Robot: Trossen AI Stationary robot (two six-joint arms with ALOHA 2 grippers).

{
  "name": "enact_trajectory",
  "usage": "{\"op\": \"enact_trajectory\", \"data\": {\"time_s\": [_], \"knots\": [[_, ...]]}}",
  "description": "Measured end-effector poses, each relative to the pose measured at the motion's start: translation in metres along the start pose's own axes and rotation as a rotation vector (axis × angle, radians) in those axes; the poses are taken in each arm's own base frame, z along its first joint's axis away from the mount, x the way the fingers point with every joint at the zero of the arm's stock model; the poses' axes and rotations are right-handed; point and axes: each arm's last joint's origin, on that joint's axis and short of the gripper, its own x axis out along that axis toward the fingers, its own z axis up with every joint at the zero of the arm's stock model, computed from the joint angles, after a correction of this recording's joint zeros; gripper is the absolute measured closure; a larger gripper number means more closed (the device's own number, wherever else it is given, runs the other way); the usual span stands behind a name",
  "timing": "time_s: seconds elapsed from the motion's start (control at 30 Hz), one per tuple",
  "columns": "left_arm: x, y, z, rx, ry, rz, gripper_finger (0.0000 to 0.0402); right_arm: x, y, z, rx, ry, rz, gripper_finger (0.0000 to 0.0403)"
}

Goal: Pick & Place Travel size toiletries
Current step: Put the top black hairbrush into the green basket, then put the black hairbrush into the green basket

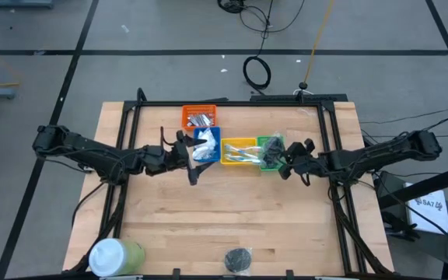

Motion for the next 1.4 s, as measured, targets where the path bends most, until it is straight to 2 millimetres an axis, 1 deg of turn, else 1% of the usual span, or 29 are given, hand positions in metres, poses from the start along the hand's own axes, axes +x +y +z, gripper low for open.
{"op": "enact_trajectory", "data": {"time_s": [0.17,0.27,0.37,0.53,0.63,0.73,0.8,0.9,0.97,1.1,1.27,1.33,1.4], "knots": [[0.0,0.0,-0.001,-0.012,0.005,-0.001,0.0023,0.0,0.0,0.0,-0.011,0.016,0.022,0.0397],[0.0,0.0,0.0,-0.015,0.005,-0.001,0.0023,0.0,0.002,-0.001,-0.035,0.045,0.077,0.0373],[0.0,0.0,0.0,-0.016,0.005,-0.001,0.0023,0.0,0.004,-0.001,-0.037,0.064,0.116,0.033],[0.0,0.0,0.0,-0.018,0.005,-0.001,0.0023,0.0,0.004,0.0,-0.031,0.054,0.119,0.0234],[0.0,0.0,0.0,-0.018,0.005,-0.001,0.0023,-0.001,0.007,0.004,-0.036,0.016,0.143,0.0179],[0.0,-0.001,-0.001,-0.032,0.007,-0.015,0.0023,-0.005,0.01,0.012,-0.05,-0.048,0.212,0.0139],[0.0,-0.001,-0.001,-0.049,0.011,-0.045,0.0023,-0.009,0.012,0.018,-0.055,-0.091,0.282,0.0122],[0.0,-0.003,-0.001,-0.053,0.011,-0.1,0.0023,-0.016,0.014,0.027,-0.037,-0.155,0.385,0.0109],[-0.001,-0.004,-0.001,-0.053,0.013,-0.127,0.0023,-0.02,0.014,0.03,-0.027,-0.185,0.414,0.0106],[-0.001,-0.005,-0.003,-0.065,0.032,-0.131,0.0023,-0.025,0.006,0.031,-0.009,-0.209,0.334,0.0112],[-0.001,-0.005,-0.005,-0.077,0.053,-0.127,0.0023,-0.023,-0.001,0.024,0.01,-0.166,0.21,0.0126],[-0.001,-0.005,-0.006,-0.075,0.063,-0.129,0.0023,-0.023,0.0,0.023,0.008,-0.153,0.237,0.0129],[-0.002,-0.007,-0.007,-0.075,0.074,-0.18,0.0023,-0.025,0.003,0.025,0.005,-0.149,0.324,0.0132]]}}
